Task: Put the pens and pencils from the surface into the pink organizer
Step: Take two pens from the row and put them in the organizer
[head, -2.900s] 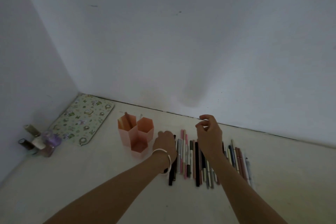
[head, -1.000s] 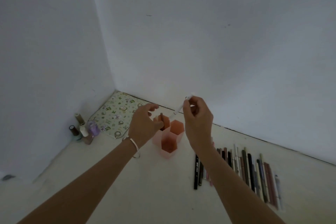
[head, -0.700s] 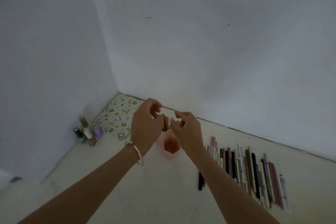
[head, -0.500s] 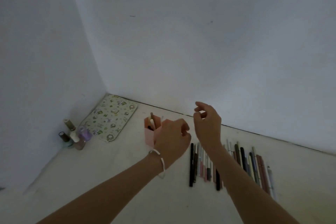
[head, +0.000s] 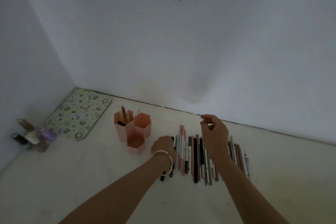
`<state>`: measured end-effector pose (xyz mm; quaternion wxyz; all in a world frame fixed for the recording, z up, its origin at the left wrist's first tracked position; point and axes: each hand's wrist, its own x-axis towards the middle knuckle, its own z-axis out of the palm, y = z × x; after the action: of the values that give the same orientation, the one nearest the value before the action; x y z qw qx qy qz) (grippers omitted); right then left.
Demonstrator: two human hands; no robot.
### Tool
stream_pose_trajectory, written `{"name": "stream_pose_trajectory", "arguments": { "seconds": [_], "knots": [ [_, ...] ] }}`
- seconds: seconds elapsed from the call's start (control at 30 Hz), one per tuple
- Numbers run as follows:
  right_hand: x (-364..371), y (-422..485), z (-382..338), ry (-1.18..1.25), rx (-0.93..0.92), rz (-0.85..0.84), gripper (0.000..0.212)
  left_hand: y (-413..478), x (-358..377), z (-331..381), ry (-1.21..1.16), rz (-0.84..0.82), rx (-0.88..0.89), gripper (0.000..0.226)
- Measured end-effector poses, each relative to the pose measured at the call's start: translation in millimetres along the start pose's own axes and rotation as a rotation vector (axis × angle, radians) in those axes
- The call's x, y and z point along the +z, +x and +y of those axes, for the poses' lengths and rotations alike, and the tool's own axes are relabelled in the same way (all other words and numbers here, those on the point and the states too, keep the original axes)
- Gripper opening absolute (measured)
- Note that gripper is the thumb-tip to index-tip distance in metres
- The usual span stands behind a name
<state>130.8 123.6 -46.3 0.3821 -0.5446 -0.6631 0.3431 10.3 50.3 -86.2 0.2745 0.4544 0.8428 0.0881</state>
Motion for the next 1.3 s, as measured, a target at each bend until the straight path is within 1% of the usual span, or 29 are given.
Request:
{"name": "stream_pose_trajectory", "arguments": {
  "seconds": [0.03, 0.1, 0.13, 0.2, 0.27, 0.33, 0.4, 0.43, 0.5, 0.57, 0.67, 0.73, 0.77, 0.87, 0.9, 0.97, 1.07, 1.1, 1.2, 1.27, 1.3],
  "knots": [
    [1.6, -0.8, 1.9, -0.006, 0.002, -0.012, 0.024, -0.8, -6.6, 1.5, -0.020, 0.008, 0.029, 0.019],
    [7.9, -3.6, 3.7, -0.069, 0.014, -0.070, 0.021, -3.2, -31.9, 4.1, -0.062, 0.073, 0.106, 0.015],
    [13.2, -5.8, 3.1, -0.135, 0.027, -0.126, 0.018, -5.0, -50.8, 5.3, -0.103, 0.114, 0.135, 0.019],
    [29.0, -12.1, 2.7, -0.287, 0.061, -0.261, 0.012, -9.1, -91.4, 6.5, -0.254, 0.173, 0.167, 0.025],
    [47.1, -20.6, 4.0, -0.424, 0.083, -0.382, 0.015, -16.1, -125.8, 4.2, -0.438, 0.214, 0.171, 0.020],
    [64.4, -31.0, 6.6, -0.578, 0.059, -0.484, 0.014, -24.4, -147.6, -2.7, -0.558, 0.292, 0.173, 0.015],
    [75.5, -40.0, 10.3, -0.699, 0.032, -0.500, 0.014, -31.1, -156.0, -10.7, -0.573, 0.359, 0.170, 0.015],
    [79.9, -43.6, 10.5, -0.745, 0.026, -0.488, 0.016, -34.0, -157.8, -15.3, -0.585, 0.365, 0.162, 0.015],
    [84.1, -48.5, 9.7, -0.829, -0.001, -0.463, 0.022, -37.1, -156.4, -22.8, -0.672, 0.334, 0.146, 0.014],
    [87.9, -53.0, 6.9, -0.877, -0.016, -0.461, 0.024, -38.8, -154.7, -30.3, -0.752, 0.311, 0.130, 0.019],
    [85.7, -56.0, -6.8, -0.769, 0.057, -0.467, 0.016, -37.8, -158.7, -40.9, -0.783, 0.361, 0.178, 0.047],
    [80.6, -45.1, -24.3, -0.609, 0.038, -0.424, 0.016, -34.7, -168.8, -52.1, -0.770, 0.454, 0.240, 0.066],
    [77.7, -35.9, -35.9, -0.490, 0.032, -0.373, 0.016, -31.9, -175.0, -59.3, -0.771, 0.516, 0.257, 0.069],
    [65.8, -10.4, -83.4, -0.056, -0.017, -0.179, 0.006, -26.9, -187.4, -79.5, -0.718, 0.714, 0.272, 0.060],
    [62.9, -6.3, -99.4, 0.071, -0.065, -0.118, 0.010, -27.0, -186.7, -85.8, -0.675, 0.766, 0.277, 0.059],
    [60.7, -4.5, -122.7, 0.261, -0.186, -0.021, 0.030, -26.8, -177.8, -96.7, -0.592, 0.808, 0.303, 0.058],
    [65.2, -12.1, -137.5, 0.337, -0.343, 0.057, 0.046, -22.4, -158.2, -110.6, -0.507, 0.800, 0.314, 0.060],
    [68.8, -15.3, -137.8, 0.338, -0.366, 0.066, 0.048, -20.1, -151.7, -114.1, -0.473, 0.793, 0.316, 0.060],
    [79.5, -25.3, -129.9, 0.335, -0.390, 0.065, 0.044, -15.0, -132.4, -120.9, -0.387, 0.746, 0.331, 0.059],
    [86.8, -31.1, -121.7, 0.331, -0.375, 0.043, 0.042, -13.0, -121.7, -124.6, -0.297, 0.743, 0.311, 0.047],
    [90.3, -33.6, -117.9, 0.322, -0.370, 0.029, 0.041, -12.4, -118.4, -126.2, -0.231, 0.775, 0.298, 0.039]
  ]
}}
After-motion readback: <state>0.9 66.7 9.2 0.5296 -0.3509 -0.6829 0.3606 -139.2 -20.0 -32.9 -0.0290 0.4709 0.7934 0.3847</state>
